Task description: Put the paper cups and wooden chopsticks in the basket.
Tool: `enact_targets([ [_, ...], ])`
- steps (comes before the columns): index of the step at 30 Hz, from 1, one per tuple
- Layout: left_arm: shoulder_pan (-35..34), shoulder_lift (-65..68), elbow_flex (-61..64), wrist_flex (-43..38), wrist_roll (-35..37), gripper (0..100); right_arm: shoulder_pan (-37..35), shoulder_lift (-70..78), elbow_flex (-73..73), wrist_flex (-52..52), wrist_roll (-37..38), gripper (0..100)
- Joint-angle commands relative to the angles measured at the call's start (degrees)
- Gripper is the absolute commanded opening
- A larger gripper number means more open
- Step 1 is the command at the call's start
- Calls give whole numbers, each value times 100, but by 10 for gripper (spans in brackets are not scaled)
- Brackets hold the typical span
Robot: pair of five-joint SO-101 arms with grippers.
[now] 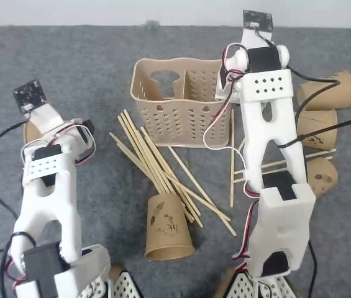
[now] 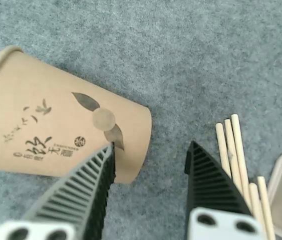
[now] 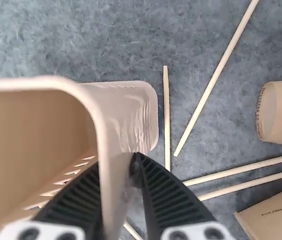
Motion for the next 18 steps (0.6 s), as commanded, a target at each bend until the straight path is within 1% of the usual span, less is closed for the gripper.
enact_targets([
  [1,18,9,4,-114,9,224,84,119,-53,198,-167,6],
  [6,18,9,4,-114,9,224,-40,681,-88,180,-123,6],
  [8,18,9,4,-114,9,224,-75,646,-88,180,44,12],
  [9,18,9,4,-114,9,224,-127,585,-97,180,114,34],
  [13,18,9,4,-114,9,224,-224,48,-88,215,149,203],
  [15,26,9,4,-114,9,224,-224,-286,-88,215,167,270],
  [16,26,9,4,-114,9,224,-215,-470,-88,215,185,285],
  [18,26,9,4,-114,9,224,-189,-857,-88,215,431,281],
])
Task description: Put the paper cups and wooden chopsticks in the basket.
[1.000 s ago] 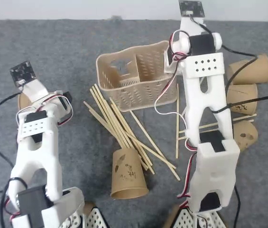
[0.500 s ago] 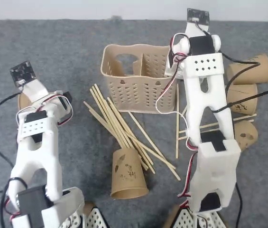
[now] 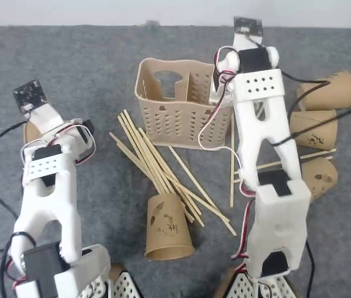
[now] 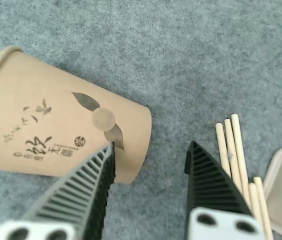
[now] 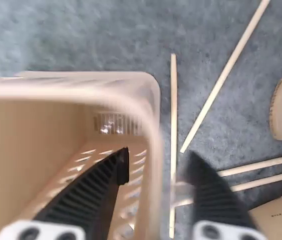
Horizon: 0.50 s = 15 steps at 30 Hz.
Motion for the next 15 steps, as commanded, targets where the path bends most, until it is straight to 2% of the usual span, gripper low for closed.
enact_targets([
  [1,26,9,4,-114,9,224,-22,-1051,-88,215,466,272],
  [7,26,9,4,-114,9,224,136,-2220,-53,224,949,206],
  [10,18,9,4,-114,9,224,453,-2800,105,233,1134,186],
  [15,18,9,4,-114,9,224,1068,-3811,1855,233,1626,188],
])
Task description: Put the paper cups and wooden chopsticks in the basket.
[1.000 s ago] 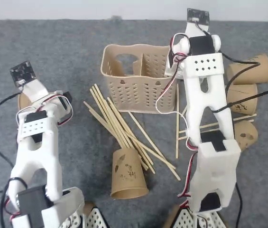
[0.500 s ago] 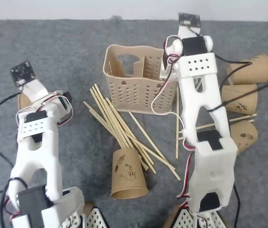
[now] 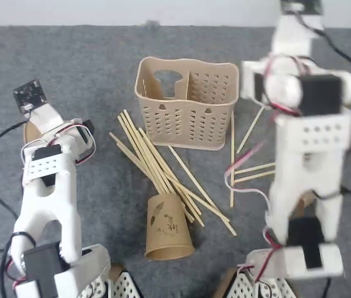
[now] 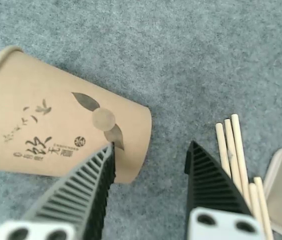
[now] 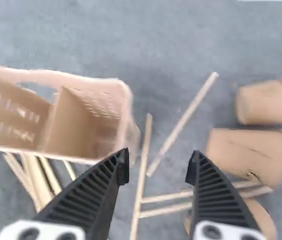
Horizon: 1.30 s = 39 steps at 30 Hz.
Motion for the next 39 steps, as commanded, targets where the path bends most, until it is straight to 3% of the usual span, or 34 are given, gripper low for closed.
enact_targets([
  [1,18,9,4,-114,9,224,444,-875,1407,224,413,188],
  [9,18,9,4,-114,9,224,1059,-1446,4062,-40,1116,188],
  [20,9,9,4,-114,9,224,2220,-1420,6980,-2659,2365,188],
  [32,9,9,13,-114,9,224,3231,-1481,7305,-3336,3349,188],
  [39,9,9,13,-97,9,224,3837,-1464,7305,-4497,3429,187],
])
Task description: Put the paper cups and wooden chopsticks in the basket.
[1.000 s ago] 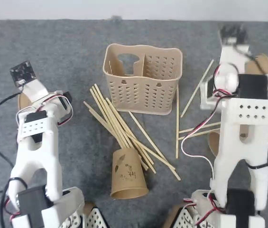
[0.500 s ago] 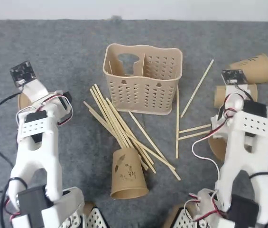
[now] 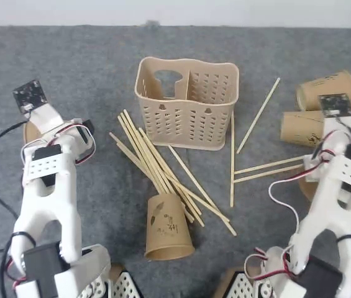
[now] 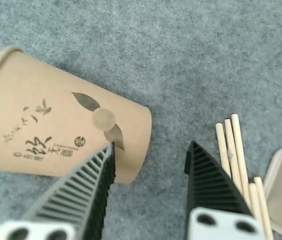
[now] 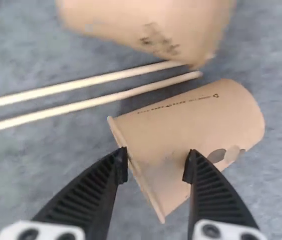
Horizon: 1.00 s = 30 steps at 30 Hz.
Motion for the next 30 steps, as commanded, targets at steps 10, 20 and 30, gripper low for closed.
enact_targets([
  [10,9,0,57,-105,9,224,1051,-92,-26,-1648,97,3],
  [20,9,0,57,-105,9,224,1701,-92,-281,-1912,413,7],
  [30,9,0,57,-105,9,224,2712,-40,-923,-1912,413,7],
])
